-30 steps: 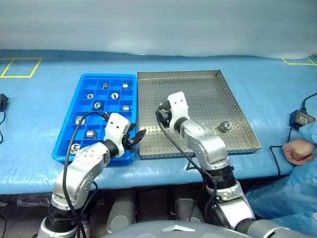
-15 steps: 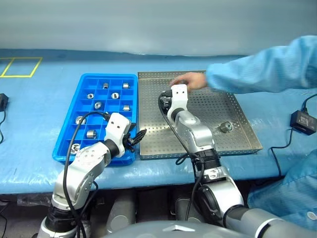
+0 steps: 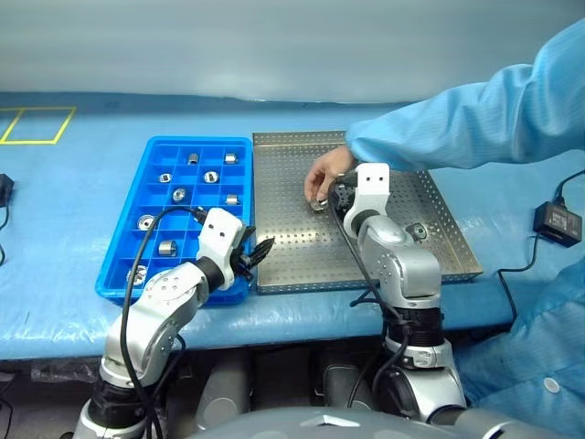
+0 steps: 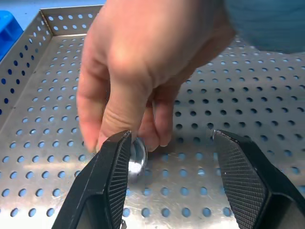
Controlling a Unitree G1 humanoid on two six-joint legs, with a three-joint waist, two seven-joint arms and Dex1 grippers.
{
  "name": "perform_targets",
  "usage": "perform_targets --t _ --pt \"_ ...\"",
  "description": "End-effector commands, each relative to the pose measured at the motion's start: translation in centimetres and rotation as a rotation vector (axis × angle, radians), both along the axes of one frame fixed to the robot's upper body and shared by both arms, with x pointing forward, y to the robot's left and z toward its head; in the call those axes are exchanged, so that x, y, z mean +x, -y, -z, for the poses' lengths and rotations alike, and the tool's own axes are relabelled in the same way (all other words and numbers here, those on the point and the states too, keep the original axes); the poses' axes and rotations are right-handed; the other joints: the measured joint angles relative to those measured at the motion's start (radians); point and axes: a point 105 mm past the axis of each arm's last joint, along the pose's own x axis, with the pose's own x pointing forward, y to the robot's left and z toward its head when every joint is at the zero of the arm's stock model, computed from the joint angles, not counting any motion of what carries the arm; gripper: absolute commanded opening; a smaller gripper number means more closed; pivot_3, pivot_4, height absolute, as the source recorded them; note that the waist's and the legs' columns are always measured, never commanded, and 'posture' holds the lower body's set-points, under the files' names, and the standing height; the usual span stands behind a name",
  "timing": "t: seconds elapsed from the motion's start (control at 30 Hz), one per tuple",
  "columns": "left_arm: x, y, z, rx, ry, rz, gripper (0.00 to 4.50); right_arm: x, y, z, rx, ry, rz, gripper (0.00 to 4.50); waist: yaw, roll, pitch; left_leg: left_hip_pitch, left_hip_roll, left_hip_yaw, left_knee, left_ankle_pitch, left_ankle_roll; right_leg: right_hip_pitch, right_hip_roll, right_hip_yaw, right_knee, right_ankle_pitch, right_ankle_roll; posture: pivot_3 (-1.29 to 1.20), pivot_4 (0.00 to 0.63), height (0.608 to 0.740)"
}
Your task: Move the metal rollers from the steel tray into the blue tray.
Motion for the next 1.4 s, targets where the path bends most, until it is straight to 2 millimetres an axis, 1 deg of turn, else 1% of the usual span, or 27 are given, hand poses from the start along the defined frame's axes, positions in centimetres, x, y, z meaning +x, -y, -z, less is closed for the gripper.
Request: perform_targets --t 0.03,0.2,0.37,0.5,0.67,0.83,0.93,1.03,1.13,1.3,1.4 --pt "0.2 0.1 -0.8 -0.012 0.035 0.013 2.38 -0.5 -0.8 -0.9 0.021 0.021 -0.052 2.88 -0.004 0.0 0.0 0.0 0.0 0.0 0.0 0.0 0.0 0.0 0.0 0.0 0.0 0.0 0.0 0.05 0.15 0.74" --pt "0.3 -0.2 -0.9 -0.004 0.037 0.012 2.38 -0.9 -2.6 0.3 0.083 -0.036 -0.141 2.88 -0.013 0.0 0.0 0.0 0.0 0.0 0.0 0.0 0.0 0.0 0.0 0.0 0.0 0.0 0.0 0.06 0.15 0.74" --pt "0.1 -0.3 -0.9 0.001 0.04 0.005 2.38 -0.2 -2.8 1.5 0.061 -0.066 -0.106 2.88 -0.017 0.0 0.0 0.0 0.0 0.0 0.0 0.0 0.0 0.0 0.0 0.0 0.0 0.0 0.0 0.09 0.15 0.74" --pt "0.0 -0.6 -1.0 0.005 0.042 -0.011 2.38 -0.3 -2.6 2.0 0.036 -0.089 -0.097 2.88 -0.014 0.0 0.0 0.0 0.0 0.0 0.0 0.0 0.0 0.0 0.0 0.0 0.0 0.0 0.0 0.1 0.15 0.74" --pt "-0.1 -0.9 -0.9 0.007 0.039 -0.019 2.38 -1.8 -2.8 3.1 0.006 -0.15 -0.12 2.88 -0.008 0.0 0.0 0.0 0.0 -0.001 0.0 0.0 0.0 0.0 0.0 0.0 0.0 0.0 0.0 0.1 0.15 0.74" --pt "-0.1 -0.7 -0.9 0.009 0.038 -0.014 2.38 -4.0 -4.3 3.8 0.033 -0.213 -0.203 2.88 -0.004 0.0 0.0 0.0 0.001 -0.001 0.0 0.0 0.0 0.0 -0.001 0.0 0.0 0.0 0.0 0.09 0.15 0.74" --pt "0.0 -0.7 -0.9 0.013 0.039 -0.01 2.38 -4.5 -4.3 4.6 0.034 -0.245 -0.2 2.88 -0.005 0.0 0.0 0.0 0.001 -0.001 0.0 0.0 0.0 0.0 -0.001 0.0 0.0 0.0 0.0 0.08 0.15 0.74" --pt "0.1 -0.8 -0.9 0.016 0.04 -0.008 2.38 -4.4 -4.2 4.7 0.049 -0.247 -0.187 2.26 -0.005 0.0 0.0 0.0 0.001 -0.001 0.0 0.0 0.0 0.0 -0.001 0.0 0.0 0.0 0.0 0.08 0.15 0.74" --pt "0.1 -1.0 -1.0 0.02 0.041 -0.014 2.38 -4.3 -4.4 4.2 0.045 -0.231 -0.198 1.32 -0.006 0.0 0.0 0.0 0.001 -0.001 0.0 0.0 0.0 0.0 -0.001 0.0 0.0 0.0 0.0 0.09 0.15 0.74" --pt "0.0 -1.2 -0.9 0.021 0.042 -0.025 2.38 -4.0 -4.7 3.5 0.038 -0.206 -0.214 1.33 -0.005 0.0 0.0 0.0 0.001 -0.001 0.0 0.0 0.0 0.0 -0.001 0.0 0.0 0.0 0.0 0.1 0.15 0.74" --pt "-0.2 -1.4 -1.0 0.017 0.042 -0.032 2.38 -3.7 -5.7 2.3 0.093 -0.166 -0.263 1.33 -0.004 0.0 0.0 0.0 0.001 -0.001 0.0 0.0 0.0 0.0 -0.001 0.0 0.0 0.0 0.0 0.12 0.15 0.74"
